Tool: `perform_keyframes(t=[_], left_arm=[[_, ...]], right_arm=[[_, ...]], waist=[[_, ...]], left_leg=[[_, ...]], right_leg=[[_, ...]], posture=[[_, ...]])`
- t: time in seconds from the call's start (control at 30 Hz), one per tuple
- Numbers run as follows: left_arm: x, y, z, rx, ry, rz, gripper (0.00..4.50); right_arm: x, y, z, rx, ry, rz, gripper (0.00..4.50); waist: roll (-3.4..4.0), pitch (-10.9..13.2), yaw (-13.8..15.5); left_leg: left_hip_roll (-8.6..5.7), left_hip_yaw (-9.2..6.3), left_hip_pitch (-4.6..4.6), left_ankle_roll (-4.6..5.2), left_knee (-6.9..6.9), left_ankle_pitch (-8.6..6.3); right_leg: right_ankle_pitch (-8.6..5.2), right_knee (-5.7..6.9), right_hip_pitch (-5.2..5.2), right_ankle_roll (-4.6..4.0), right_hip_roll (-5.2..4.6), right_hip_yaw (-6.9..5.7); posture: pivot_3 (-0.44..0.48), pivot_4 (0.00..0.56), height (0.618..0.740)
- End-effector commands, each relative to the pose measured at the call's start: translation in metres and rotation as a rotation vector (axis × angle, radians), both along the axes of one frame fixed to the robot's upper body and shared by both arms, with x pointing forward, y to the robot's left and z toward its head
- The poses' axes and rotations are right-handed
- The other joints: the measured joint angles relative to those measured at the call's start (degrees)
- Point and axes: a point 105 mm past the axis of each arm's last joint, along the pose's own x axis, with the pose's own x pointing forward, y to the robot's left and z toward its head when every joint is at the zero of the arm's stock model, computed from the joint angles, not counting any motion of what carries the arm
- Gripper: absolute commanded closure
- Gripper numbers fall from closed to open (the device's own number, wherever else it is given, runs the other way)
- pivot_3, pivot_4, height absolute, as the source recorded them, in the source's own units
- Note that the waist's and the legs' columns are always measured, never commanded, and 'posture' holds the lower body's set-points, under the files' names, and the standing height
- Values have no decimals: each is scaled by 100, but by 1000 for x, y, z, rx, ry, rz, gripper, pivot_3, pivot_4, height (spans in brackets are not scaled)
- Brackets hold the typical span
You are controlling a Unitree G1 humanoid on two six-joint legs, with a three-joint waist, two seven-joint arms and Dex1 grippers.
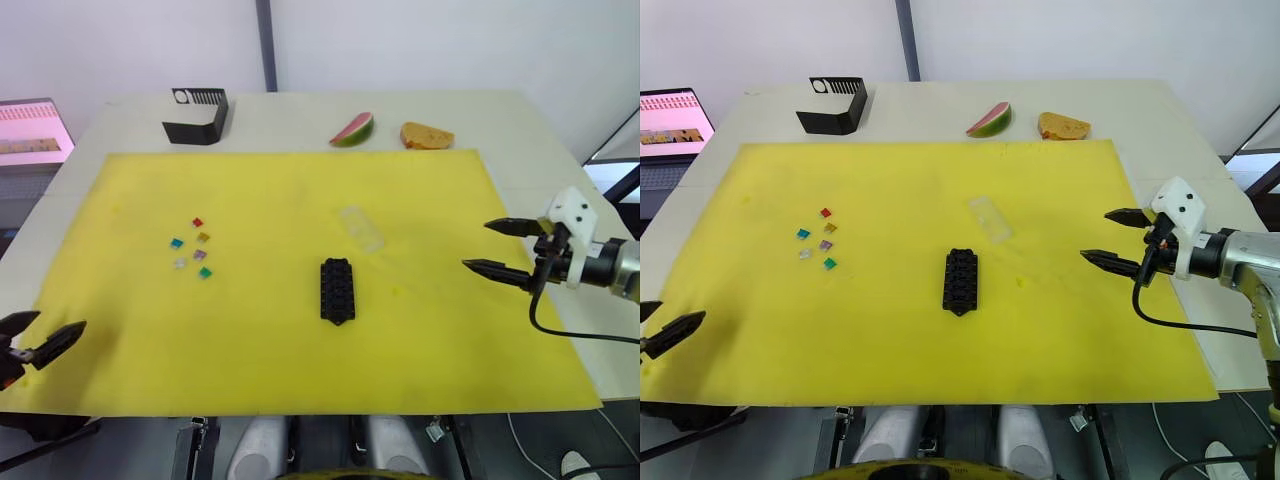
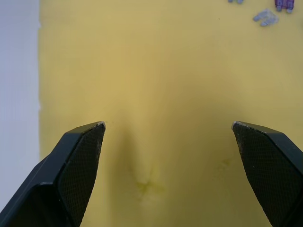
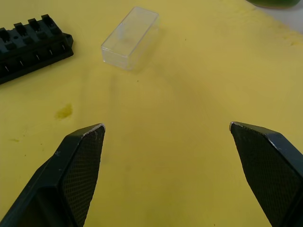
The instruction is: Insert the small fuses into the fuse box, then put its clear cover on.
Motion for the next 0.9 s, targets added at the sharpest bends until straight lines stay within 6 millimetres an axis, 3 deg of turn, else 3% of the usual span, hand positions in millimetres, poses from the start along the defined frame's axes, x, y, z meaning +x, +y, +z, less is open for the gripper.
perform_keyframes(t=[0.03, 0.53, 0.7, 0.9], left_arm=[[0, -2, 9, 20, -18, -35, 0], [-2, -3, 5, 19, -16, -3, 0], [1, -10, 3, -39, -18, -11, 0], [15, -24, 9, -205, 0, -57, 0]], right_arm=[[-2, 9, 11, -6, -41, 37, 52], [2, 9, 12, -15, -52, 40, 52], [5, 11, 12, -8, -62, 41, 52], [18, 29, 22, 22, -106, 91, 52]], waist=[[0, 0, -2], [0, 0, 0], [0, 0, -3], [0, 1, -4]], left_leg=[[0, 0, 0, 0, 0, 0], [0, 0, 0, 0, -1, 0], [0, 0, 0, 0, 0, 0], [0, 0, 2, 0, 0, 0]], right_leg=[[0, 0, 0, 0, 0, 0], [0, 0, 0, 0, -1, 0], [0, 0, -1, 0, -1, 0], [0, 2, -1, 0, 0, 0]], posture=[[0, 150, 740], [0, 150, 740], [0, 150, 740], [0, 150, 740]])
